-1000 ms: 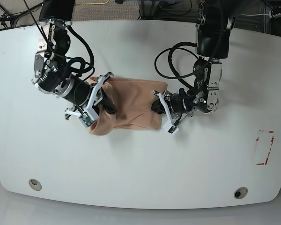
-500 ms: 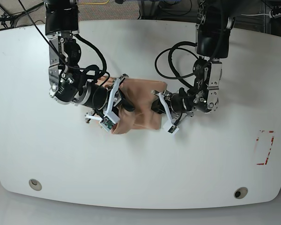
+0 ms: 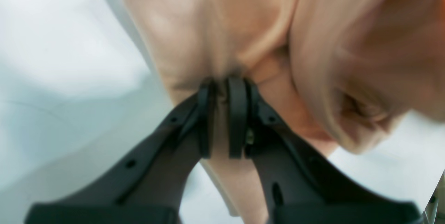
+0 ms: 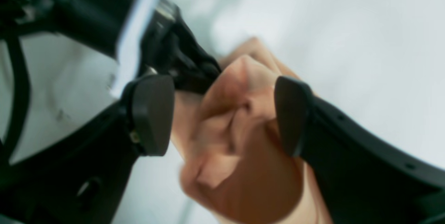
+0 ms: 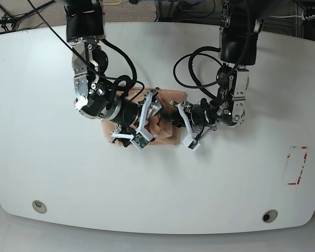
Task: Fold the T-shirt properly
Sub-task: 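Open the left gripper and move it aside while the right gripper holds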
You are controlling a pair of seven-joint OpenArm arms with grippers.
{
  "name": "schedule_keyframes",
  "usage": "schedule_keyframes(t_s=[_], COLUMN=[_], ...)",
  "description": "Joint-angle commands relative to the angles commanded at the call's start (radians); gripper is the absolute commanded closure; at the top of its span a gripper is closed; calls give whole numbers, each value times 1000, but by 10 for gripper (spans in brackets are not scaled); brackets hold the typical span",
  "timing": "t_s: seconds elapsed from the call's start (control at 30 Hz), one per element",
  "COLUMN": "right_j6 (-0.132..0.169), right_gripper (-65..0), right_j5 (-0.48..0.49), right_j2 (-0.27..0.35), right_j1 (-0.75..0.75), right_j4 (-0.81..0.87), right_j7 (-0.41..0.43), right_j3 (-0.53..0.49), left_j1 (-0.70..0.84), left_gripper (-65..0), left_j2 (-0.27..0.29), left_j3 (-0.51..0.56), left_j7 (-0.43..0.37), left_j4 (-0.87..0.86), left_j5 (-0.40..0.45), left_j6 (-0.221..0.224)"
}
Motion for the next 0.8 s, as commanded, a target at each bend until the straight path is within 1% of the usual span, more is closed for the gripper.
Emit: schedule_keyframes(t_s=[0.07,0.13,0.27,0.33,0.4,0.43,0.47,0.57,0.6,0.63,0.73,0.8], right_j6=[0,0,8,8,8,8,8,8,8,6,6,6], right_gripper=[-431,-431,-431,-431,-431,-431,-431,-431,-431,-431,-431,-431], right_j5=[-12,-15,21,51,95,107,132,161,164,172,172,166], right_j2=[2,18,52,63,80,86,98,121,126,137,141,138], right_j1=[-2,-17,-64,-80,-94,-97,-101,-118,-120,-123,-121,-120], right_j4=[25,60,141,157,158,158,157,155,155,155,155,155], right_j7=[0,0,0,0,-2,-2,-2,-2,-2,-2,-2,-2], right_j3=[0,6,78,123,180,189,206,210,210,207,206,196], left_j1=[-2,-3,-29,-38,-46,-46,-55,-69,-69,-68,-61,-61], left_gripper=[-63,-63,-65,-83,-133,-147,-181,-246,-253,-274,-304,-314], left_j2=[2,2,2,2,2,2,2,0,0,-2,-8,-34], left_j3=[0,-2,-26,-52,-94,-101,-123,-183,-192,-221,-262,-287], left_j7=[0,0,0,0,0,0,0,0,0,2,5,15], left_j4=[0,0,2,2,2,2,8,52,61,89,160,203], left_j5=[0,-2,-14,-41,-95,-110,-147,-238,-253,-292,-364,-402], left_j6=[0,-2,-8,-29,-58,-63,-69,-69,-69,-69,-69,-69])
